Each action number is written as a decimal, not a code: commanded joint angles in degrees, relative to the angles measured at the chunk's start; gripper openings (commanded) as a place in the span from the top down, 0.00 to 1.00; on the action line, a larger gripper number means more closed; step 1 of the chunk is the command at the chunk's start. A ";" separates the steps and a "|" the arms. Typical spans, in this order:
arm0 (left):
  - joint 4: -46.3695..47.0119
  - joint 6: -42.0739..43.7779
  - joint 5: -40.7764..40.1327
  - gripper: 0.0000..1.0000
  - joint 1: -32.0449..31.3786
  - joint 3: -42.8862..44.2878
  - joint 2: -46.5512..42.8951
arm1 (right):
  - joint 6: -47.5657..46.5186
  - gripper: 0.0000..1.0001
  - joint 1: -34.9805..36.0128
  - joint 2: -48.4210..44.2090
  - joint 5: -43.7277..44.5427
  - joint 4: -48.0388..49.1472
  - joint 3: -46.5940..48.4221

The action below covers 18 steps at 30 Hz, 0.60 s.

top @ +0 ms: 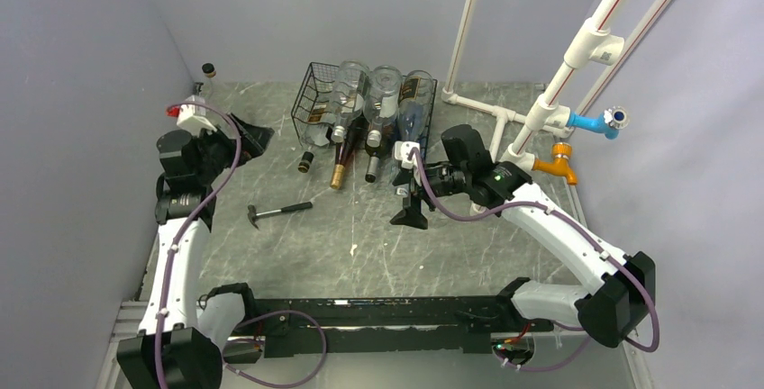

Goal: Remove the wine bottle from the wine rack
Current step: Pick up the wine bottle from the wine rack.

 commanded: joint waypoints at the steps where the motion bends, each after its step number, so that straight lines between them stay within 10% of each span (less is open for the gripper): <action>1: 0.59 -5.96 10.87 0.01 0.18 -1.75 -1.55 | -1.35 0.00 -0.39 -1.74 -1.45 0.71 -0.02; 18: -4.21 -0.33 3.47 0.00 -15.37 0.36 -1.27 | -3.60 0.00 -1.35 -1.27 -3.74 -1.46 0.50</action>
